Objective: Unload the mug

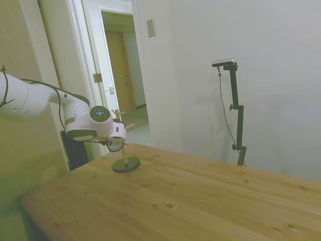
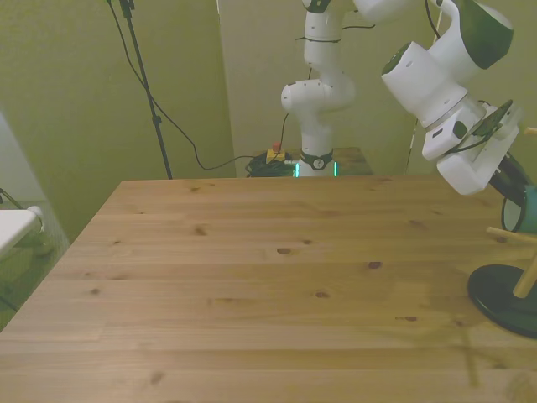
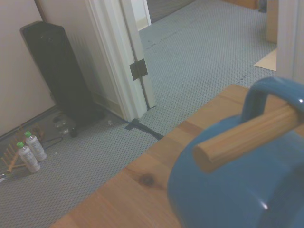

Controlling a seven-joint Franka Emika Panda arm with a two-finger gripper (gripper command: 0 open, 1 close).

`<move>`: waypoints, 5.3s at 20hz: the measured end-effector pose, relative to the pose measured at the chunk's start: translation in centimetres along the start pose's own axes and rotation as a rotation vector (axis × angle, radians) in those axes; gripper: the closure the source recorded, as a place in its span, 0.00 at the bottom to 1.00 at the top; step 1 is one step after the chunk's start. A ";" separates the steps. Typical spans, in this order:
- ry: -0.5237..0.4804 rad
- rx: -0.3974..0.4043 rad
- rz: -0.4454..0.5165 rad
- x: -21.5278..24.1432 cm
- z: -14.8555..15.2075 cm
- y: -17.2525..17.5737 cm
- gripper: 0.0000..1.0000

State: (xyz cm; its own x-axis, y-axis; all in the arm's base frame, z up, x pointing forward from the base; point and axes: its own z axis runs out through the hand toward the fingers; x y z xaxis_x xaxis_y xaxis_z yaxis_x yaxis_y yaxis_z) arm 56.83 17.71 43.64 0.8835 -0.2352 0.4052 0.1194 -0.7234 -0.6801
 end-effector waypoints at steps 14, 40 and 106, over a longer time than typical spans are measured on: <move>0.003 0.015 -0.003 -0.2 -0.5 -0.4 1.00; -0.019 0.077 -0.056 -3.5 -2.6 -3.8 1.00; 0.007 -0.837 0.596 6.0 -17.7 25.7 1.00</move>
State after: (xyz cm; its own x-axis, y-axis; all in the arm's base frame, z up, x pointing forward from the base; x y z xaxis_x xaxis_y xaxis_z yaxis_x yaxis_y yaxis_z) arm 57.19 -13.81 39.39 0.6927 -0.7062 0.1463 -0.6945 -0.7079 -0.1289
